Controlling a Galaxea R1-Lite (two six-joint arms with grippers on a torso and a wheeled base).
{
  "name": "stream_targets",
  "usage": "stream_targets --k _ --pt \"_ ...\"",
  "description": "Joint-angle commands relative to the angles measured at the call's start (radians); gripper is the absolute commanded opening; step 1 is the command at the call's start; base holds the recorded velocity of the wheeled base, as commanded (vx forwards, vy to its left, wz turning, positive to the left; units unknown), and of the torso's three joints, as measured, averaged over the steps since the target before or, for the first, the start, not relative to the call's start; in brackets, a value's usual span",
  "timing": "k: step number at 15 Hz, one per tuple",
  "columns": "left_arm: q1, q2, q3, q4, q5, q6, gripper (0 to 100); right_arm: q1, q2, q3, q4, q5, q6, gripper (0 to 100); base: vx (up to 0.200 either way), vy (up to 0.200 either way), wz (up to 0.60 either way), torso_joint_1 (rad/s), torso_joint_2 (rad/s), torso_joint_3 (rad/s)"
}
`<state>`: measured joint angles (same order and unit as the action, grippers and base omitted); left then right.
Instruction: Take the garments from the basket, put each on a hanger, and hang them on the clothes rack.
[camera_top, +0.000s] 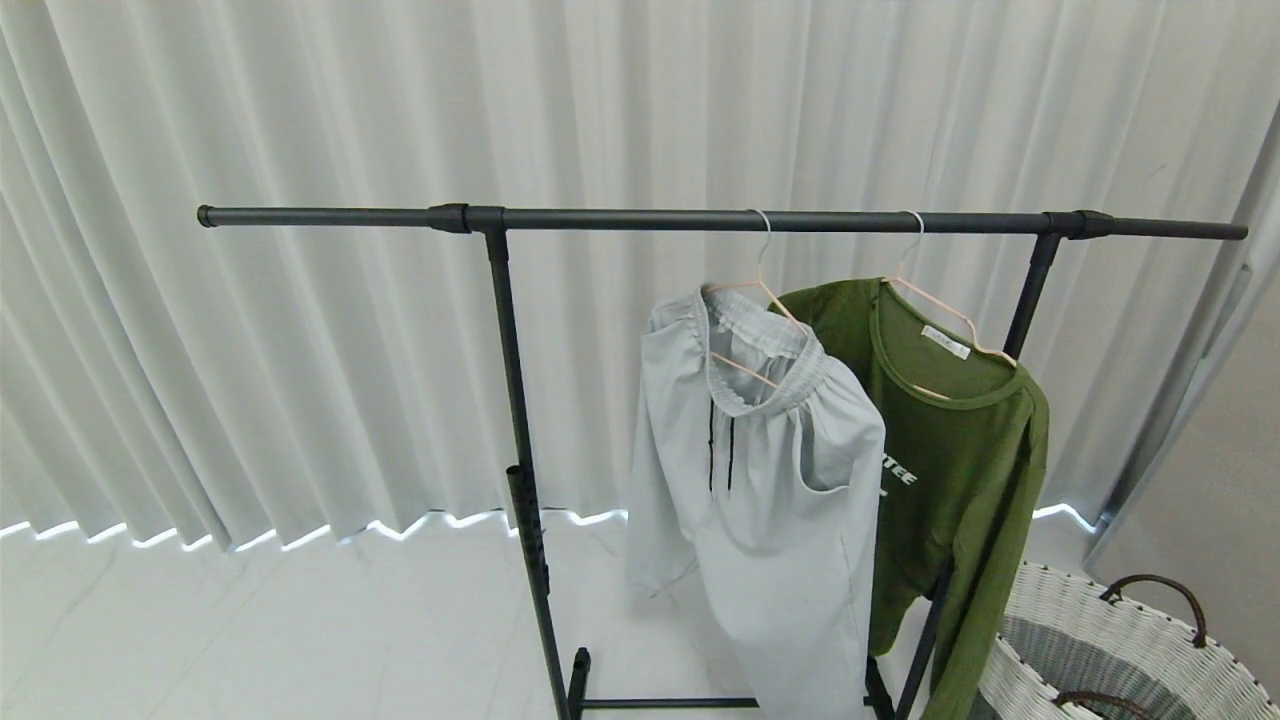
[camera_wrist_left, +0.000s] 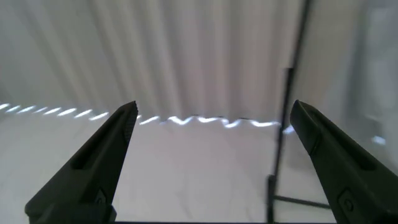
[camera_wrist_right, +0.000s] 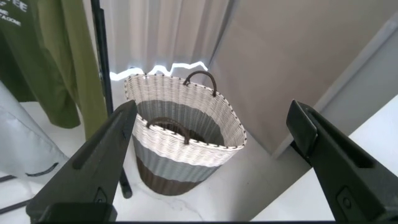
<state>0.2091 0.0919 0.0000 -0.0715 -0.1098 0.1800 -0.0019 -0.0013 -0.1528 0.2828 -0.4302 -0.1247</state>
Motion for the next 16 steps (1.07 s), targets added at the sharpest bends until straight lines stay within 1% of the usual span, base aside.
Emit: stream_targets --k 1,3,4,5,6,7,9,10,11,12,13,14,15,16 --pt "-0.014 0.005 0.0 0.01 -0.053 0.004 100 0.0 0.001 -0.001 -0.001 0.004 -0.001 100 0.0 0.0 0.0 0.0 0.0 0.0" --pt "-0.028 0.005 0.0 0.015 -0.056 0.003 100 0.0 0.001 0.002 -0.001 0.005 -0.003 100 0.0 0.0 0.0 0.0 0.0 0.0" --pt "-0.066 0.005 0.0 0.016 -0.059 0.001 100 0.0 0.001 0.002 -0.001 0.005 -0.001 100 0.0 0.0 0.0 0.0 0.0 0.0" --pt "-0.14 0.005 0.0 0.021 -0.059 -0.001 100 0.0 0.001 -0.001 -0.001 0.005 -0.001 100 0.0 0.0 0.0 0.0 0.0 0.0" --pt "-0.237 0.0 0.0 0.022 -0.059 -0.004 100 0.0 0.001 0.002 -0.001 0.007 -0.001 100 0.0 0.0 0.0 0.0 0.0 0.0" --pt "-0.28 -0.004 0.0 0.021 -0.06 0.001 100 0.0 0.001 0.002 -0.001 0.007 -0.003 100 0.0 0.0 0.0 0.0 0.0 0.0" --pt "-0.255 -0.018 0.0 0.021 -0.048 -0.008 100 0.0 0.001 -0.001 -0.001 0.007 -0.003 100 0.0 0.0 0.0 0.0 0.0 0.0" --pt "-0.214 -0.092 0.0 0.021 0.007 -0.031 100 0.0 0.001 0.002 -0.001 0.007 -0.004 100 0.0 0.0 0.0 0.0 0.0 0.0" --pt "-0.212 -0.09 0.0 0.015 0.075 -0.053 100 0.0 0.001 0.002 -0.001 0.007 -0.01 100 0.0 0.0 0.0 0.0 0.0 0.0" --pt "-0.212 -0.09 0.0 0.016 0.159 -0.073 100 0.0 0.001 0.002 -0.004 0.008 -0.032 100 0.0 0.0 0.0 0.0 0.0 0.0" --pt "-0.212 -0.09 0.0 0.016 0.165 -0.097 100 0.0 0.001 0.002 -0.005 0.008 -0.062 100 0.0 0.0 0.0 0.0 0.0 0.0" --pt "-0.214 -0.09 0.0 0.018 0.167 -0.105 100 0.0 0.001 0.002 -0.008 0.015 -0.101 100 0.0 0.0 0.0 0.0 0.0 0.0" --pt "-0.214 -0.092 0.0 0.021 0.167 -0.109 100 0.0 0.001 0.004 -0.024 0.039 -0.142 100 0.0 0.0 0.0 0.0 0.0 0.0" --pt "-0.214 -0.09 0.0 0.05 0.165 -0.131 100 0.0 0.001 0.013 -0.04 0.093 -0.167 100 0.0 0.0 0.0 0.0 0.0 0.0"
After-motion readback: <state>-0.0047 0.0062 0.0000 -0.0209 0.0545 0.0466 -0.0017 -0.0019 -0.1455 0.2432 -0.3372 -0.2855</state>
